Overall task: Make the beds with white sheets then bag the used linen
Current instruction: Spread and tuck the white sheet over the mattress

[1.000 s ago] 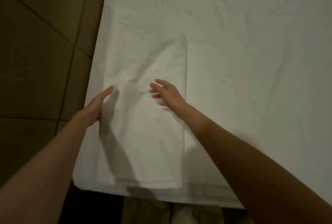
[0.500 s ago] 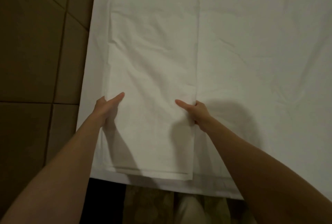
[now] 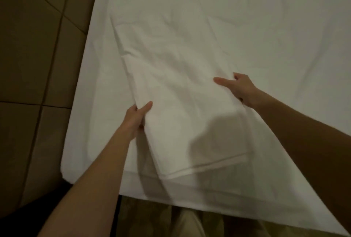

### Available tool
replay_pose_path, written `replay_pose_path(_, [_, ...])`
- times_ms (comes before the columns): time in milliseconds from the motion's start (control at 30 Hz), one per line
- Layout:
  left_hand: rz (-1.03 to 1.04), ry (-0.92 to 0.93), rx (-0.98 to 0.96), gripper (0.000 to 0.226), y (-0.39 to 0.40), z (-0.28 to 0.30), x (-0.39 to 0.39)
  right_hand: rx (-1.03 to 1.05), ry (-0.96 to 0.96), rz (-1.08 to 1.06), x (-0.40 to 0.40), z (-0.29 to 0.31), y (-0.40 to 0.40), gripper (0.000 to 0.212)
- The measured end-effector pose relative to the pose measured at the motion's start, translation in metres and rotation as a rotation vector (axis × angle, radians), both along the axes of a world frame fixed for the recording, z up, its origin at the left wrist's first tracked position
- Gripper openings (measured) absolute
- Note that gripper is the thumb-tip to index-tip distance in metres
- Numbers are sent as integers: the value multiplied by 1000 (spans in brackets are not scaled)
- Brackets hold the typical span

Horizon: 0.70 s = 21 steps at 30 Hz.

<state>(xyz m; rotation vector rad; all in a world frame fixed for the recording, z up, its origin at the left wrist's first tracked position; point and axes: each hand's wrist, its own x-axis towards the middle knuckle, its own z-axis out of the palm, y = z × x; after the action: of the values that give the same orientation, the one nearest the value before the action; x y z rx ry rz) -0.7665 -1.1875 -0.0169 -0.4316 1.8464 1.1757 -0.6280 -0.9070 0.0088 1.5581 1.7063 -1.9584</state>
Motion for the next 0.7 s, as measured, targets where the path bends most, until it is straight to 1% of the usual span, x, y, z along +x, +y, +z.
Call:
replay_pose_path(100, [37, -146, -54, 85, -5, -9, 61, -23, -118, 134, 36, -2, 8, 37])
replay_pose_path(133, [47, -176, -67, 90, -9, -10, 79, -29, -165, 176, 52, -5, 2, 38])
replay_pose_path(167, [48, -203, -84, 91, -14, -12, 94, -38, -208, 198, 69, -10, -6, 43])
replay_pose_path(200, [44, -223, -106, 96, -19, -12, 109, -59, -242, 198, 86, -15, -13, 57])
replay_pose_path(233, [38, -232, -132, 102, -24, -12, 122, -86, -265, 191, 103, -20, -20, 65])
replay_pose_path(267, [52, -223, -148, 103, -28, -13, 135, -111, -282, 188, 117, -23, -24, 68])
replay_pose_path(367, [125, -134, -176, 88, -29, -11, 162, -138, -297, 230, 148, -28, -29, 71])
replay_pose_path(433, [141, -58, -178, 80, -25, -4, 172, -141, -231, 203, 159, -27, -28, 64])
replay_pose_path(500, [141, 27, -156, 77, -23, 8, 176, -124, -164, 193, 162, -20, -27, 58])
replay_pose_path(600, [94, 166, -149, 84, -21, 31, 171, -20, -106, 212, 156, -2, -24, 59])
replay_pose_path(667, [70, 264, -134, 98, -17, 53, 163, 103, -65, 228, 147, 15, -18, 69])
replay_pose_path(700, [59, 298, -115, 98, -14, 66, 156, 158, -31, 230, 140, 25, -13, 75])
